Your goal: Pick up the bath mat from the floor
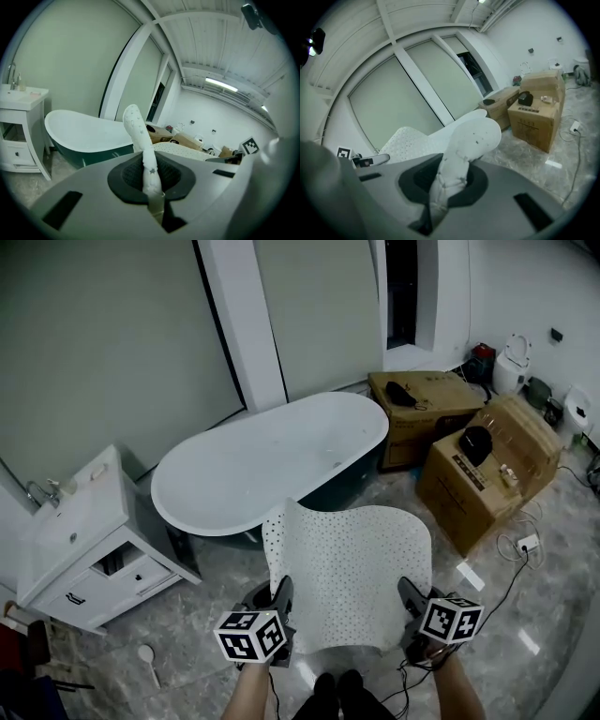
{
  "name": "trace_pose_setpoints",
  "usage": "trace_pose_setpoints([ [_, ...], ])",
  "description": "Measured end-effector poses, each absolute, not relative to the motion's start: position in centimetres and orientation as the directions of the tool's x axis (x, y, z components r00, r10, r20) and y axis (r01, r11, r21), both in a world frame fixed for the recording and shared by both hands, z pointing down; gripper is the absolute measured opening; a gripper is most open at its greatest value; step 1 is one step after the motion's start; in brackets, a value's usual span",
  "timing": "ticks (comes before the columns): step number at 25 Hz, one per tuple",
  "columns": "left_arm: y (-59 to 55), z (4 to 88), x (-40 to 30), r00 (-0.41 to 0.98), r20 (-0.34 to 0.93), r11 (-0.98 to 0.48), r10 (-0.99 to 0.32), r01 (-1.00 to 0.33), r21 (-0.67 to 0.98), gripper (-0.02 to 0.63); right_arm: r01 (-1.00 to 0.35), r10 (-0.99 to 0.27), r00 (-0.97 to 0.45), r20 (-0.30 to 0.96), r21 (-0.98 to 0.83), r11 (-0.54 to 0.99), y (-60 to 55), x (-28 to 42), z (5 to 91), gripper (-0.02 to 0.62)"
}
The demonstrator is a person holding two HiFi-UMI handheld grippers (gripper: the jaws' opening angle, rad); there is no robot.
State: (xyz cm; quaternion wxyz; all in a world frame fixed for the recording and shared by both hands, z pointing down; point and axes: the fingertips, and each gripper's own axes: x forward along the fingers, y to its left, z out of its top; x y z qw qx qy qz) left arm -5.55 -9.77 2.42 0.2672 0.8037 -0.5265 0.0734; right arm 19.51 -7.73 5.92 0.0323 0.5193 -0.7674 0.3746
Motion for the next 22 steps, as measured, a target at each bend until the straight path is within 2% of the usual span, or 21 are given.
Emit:
trace_pose_setpoints([
  [11,-10.6,-4.3,-3.5,0.44,0.301,-0.349,-0.846,-0.884,0.312,0.021,-0.86,-0.849,-0.386,0.361,-0.473,0.19,-7.8,22.8,-0.1,0.025],
  [22,-10.0,-6.8,-2.0,0.447,0.255,-0.376,-0.857,-0.882,0.284,0.021,-0.88,-0.873,-0.356,0.332,-0.432,0.195,-6.9,25.1,-2.4,0.025],
])
